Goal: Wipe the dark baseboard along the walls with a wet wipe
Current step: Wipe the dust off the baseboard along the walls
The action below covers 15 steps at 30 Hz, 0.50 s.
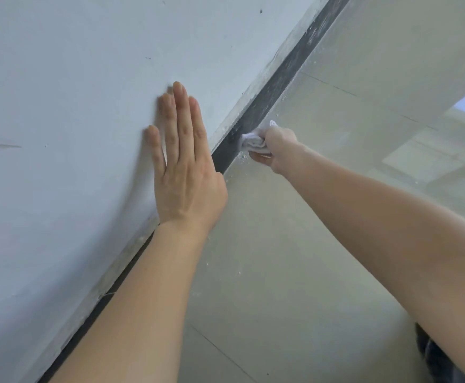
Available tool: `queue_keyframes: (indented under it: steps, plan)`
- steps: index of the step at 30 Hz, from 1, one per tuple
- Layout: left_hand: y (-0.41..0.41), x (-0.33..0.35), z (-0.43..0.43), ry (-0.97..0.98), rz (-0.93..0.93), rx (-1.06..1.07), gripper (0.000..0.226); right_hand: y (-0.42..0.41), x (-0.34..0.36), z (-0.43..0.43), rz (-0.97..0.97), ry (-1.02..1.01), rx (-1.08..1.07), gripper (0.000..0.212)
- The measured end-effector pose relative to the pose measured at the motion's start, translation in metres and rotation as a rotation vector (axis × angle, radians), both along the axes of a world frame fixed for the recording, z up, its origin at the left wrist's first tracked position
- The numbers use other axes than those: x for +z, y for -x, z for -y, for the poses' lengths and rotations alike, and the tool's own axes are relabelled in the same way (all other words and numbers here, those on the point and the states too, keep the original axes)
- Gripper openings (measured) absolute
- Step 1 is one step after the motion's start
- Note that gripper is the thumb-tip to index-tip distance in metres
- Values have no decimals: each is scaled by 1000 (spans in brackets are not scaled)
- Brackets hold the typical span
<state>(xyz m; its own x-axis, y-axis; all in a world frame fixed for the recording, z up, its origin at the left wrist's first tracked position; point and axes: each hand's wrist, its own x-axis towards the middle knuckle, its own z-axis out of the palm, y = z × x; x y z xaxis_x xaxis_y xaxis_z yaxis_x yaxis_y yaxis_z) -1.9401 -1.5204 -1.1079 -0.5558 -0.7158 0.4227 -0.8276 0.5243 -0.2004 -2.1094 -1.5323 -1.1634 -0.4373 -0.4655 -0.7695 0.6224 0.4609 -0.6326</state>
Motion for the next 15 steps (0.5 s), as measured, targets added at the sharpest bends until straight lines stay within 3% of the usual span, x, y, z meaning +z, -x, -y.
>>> queue_keyframes:
  steps: [3, 7, 11, 13, 15]
  plan:
    - [17, -3, 3, 34, -44, -10, 81, -25, 9, -7, 105, -59, 167, 21]
    - [25, -21, 13, 230, 76, 45, 70, -32, 18, 10, 75, -84, 275, 30]
    - [28, -28, 17, 314, 129, 91, 65, 8, 32, 27, -79, -110, 213, 28]
    - [38, -27, 17, 298, 84, 67, 62, 27, 41, 30, -191, -156, 346, 25]
    - [53, -23, 22, 300, 23, 20, 64, 40, 55, 30, -338, -247, 618, 21]
